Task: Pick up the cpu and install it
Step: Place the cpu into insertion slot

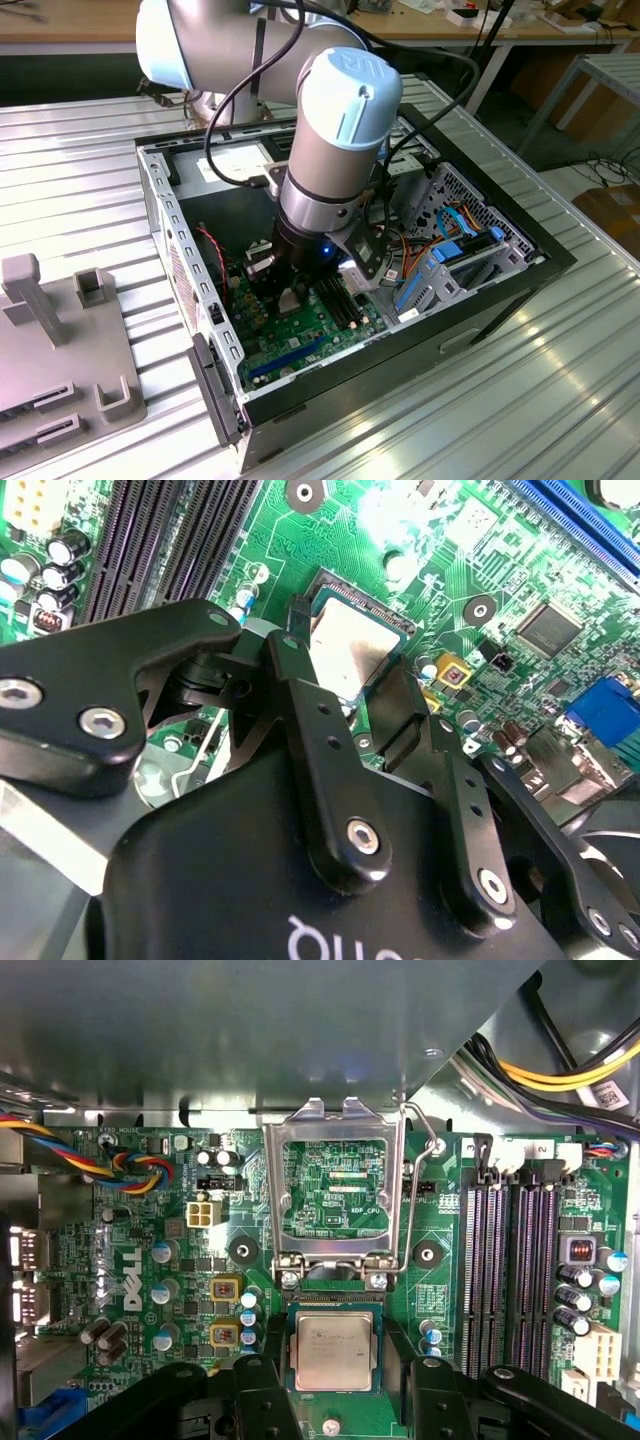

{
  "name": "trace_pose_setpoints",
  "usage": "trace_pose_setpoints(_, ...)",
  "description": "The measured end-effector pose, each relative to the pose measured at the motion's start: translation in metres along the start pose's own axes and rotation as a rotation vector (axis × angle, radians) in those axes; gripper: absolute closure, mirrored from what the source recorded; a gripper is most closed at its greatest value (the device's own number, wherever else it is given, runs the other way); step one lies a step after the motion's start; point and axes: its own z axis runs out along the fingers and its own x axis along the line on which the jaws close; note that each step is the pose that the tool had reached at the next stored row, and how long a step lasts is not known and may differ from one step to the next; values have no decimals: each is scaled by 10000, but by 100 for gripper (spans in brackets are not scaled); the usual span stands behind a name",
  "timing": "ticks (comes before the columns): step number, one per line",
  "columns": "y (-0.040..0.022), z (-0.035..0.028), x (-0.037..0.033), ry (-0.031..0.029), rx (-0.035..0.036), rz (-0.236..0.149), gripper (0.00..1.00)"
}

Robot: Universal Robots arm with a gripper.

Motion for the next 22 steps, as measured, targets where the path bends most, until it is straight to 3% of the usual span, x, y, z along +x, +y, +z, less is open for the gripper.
trace_pose_setpoints(9, -2, 54, -2, 2, -12, -1, 53)
trace_pose_setpoints(22, -1, 58, -2, 0, -15, -1, 53)
